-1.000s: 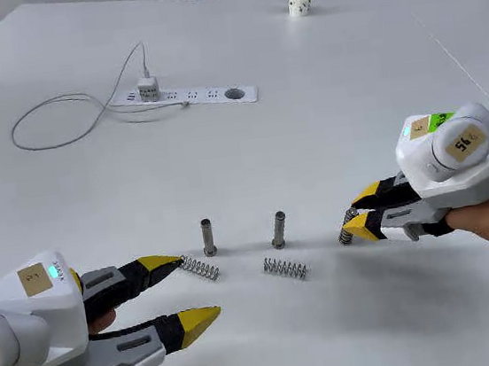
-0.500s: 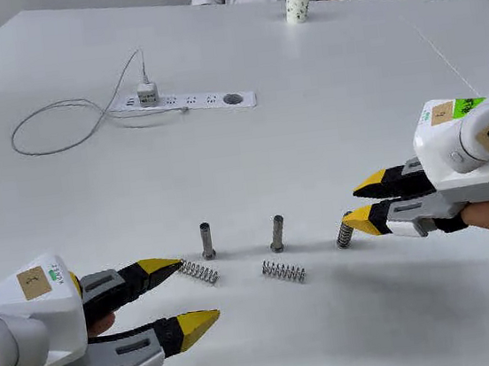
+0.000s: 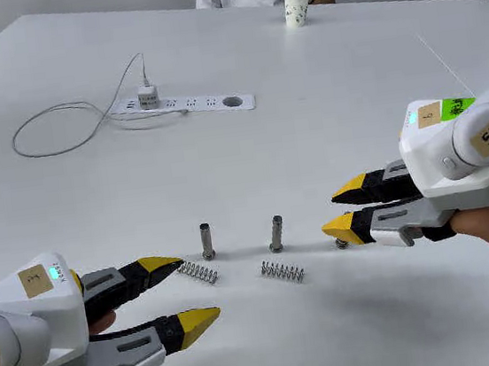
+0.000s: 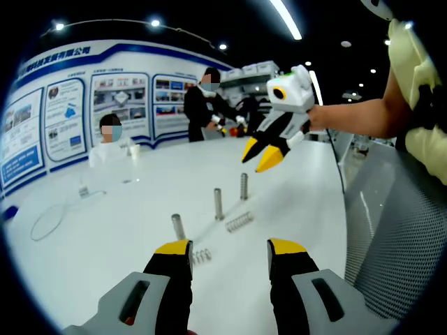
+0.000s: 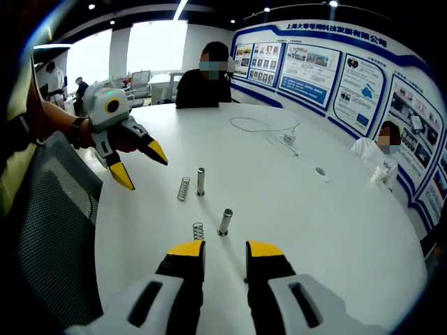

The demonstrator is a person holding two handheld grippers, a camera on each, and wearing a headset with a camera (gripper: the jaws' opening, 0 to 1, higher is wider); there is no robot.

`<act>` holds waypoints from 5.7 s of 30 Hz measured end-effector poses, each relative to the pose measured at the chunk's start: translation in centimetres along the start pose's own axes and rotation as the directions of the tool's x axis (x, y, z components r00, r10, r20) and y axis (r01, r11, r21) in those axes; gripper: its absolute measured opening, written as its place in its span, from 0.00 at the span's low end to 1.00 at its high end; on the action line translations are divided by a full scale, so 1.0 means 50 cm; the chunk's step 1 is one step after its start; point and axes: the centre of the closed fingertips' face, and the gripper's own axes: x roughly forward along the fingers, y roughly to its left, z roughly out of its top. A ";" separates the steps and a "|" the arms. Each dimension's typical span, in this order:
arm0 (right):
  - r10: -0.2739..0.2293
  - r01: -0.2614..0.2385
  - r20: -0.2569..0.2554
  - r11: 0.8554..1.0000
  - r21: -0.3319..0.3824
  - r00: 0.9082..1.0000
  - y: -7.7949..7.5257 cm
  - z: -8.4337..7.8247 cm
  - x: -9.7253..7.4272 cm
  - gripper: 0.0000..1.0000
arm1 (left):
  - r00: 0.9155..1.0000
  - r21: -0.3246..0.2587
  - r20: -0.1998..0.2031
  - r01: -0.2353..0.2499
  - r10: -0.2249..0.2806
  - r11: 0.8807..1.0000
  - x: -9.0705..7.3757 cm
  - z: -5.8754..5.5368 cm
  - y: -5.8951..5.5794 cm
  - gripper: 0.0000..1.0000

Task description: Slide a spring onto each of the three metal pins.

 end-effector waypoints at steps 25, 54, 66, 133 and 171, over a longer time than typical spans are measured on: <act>0.113 -0.111 -0.095 0.993 0.027 0.989 0.057 -0.077 0.105 0.19 | 1.000 0.001 0.000 0.000 0.000 1.000 0.002 0.003 -0.001 0.44; 0.128 -0.122 -0.107 0.991 0.060 0.986 0.062 -0.103 0.133 0.12 | 1.000 0.005 -0.014 0.012 -0.012 1.000 0.007 -0.003 -0.001 0.43; 0.127 -0.123 -0.101 0.991 0.044 0.987 0.068 -0.090 0.108 0.12 | 0.998 0.026 -0.032 0.049 -0.049 0.998 0.023 -0.005 -0.017 0.43; 0.245 -0.244 -0.007 0.962 -0.123 0.970 0.181 0.088 0.033 0.11 | 0.975 0.199 -0.041 0.224 -0.220 0.954 0.103 0.021 -0.098 0.11; 0.145 -0.141 0.033 0.986 -0.092 0.989 0.093 0.100 0.008 0.11 | 0.992 0.094 -0.025 0.124 -0.122 0.988 0.060 0.009 -0.047 0.30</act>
